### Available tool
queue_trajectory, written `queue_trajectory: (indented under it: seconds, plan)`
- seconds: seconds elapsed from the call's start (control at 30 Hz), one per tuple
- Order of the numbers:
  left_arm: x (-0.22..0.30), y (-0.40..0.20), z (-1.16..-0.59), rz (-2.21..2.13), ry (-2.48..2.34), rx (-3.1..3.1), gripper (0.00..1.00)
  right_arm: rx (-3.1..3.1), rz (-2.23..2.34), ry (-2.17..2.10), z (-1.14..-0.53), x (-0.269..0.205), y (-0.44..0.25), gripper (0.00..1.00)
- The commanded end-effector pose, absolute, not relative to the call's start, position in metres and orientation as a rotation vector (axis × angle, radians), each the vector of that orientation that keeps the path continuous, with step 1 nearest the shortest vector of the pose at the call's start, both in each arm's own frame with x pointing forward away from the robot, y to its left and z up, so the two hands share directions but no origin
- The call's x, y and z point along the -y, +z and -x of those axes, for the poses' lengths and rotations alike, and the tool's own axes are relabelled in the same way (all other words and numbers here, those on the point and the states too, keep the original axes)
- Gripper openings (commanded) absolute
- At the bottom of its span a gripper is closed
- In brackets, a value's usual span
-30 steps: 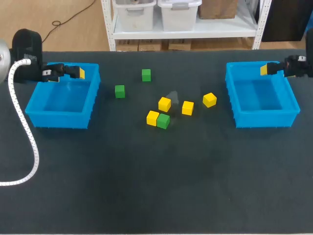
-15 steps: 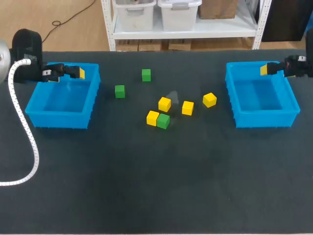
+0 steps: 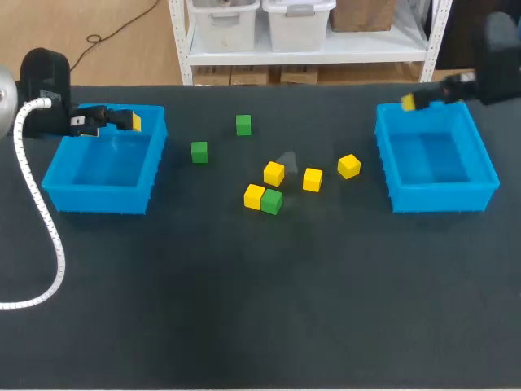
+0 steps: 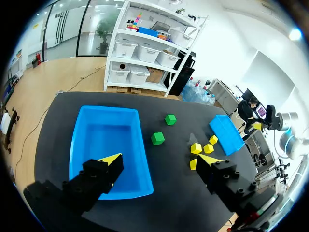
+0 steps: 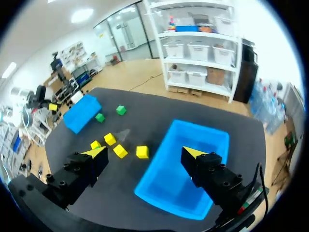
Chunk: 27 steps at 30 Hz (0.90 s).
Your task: Put the green cubes in the right bin and the yellow cubes in the left bin.
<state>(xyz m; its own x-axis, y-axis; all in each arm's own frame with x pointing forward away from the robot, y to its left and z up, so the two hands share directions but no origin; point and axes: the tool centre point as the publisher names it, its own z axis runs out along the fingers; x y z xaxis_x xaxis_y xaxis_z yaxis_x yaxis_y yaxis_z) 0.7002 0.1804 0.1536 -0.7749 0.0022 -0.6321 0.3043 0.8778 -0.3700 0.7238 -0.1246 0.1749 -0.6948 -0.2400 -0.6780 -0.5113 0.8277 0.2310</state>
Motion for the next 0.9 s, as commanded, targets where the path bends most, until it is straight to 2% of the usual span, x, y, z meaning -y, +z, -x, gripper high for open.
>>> queue_trajectory:
  seconds: [0.03, 0.4, 0.9]
  plan:
    - [-0.183, 0.151, -0.700, -0.228, -0.627, -2.381, 1.00, -2.361, 0.667, 0.566, -0.745, 0.089, 0.170, 1.00]
    - [-0.183, 0.151, -0.700, -0.228, -0.627, -2.381, 1.00, -2.389, 0.928, 0.558, -0.723, 0.013, 0.134, 1.00]
    - [-0.183, 0.151, -0.700, -0.228, -0.627, -2.381, 1.00, -2.419, 1.112, 0.555, -0.678, -0.056, 0.083, 1.00]
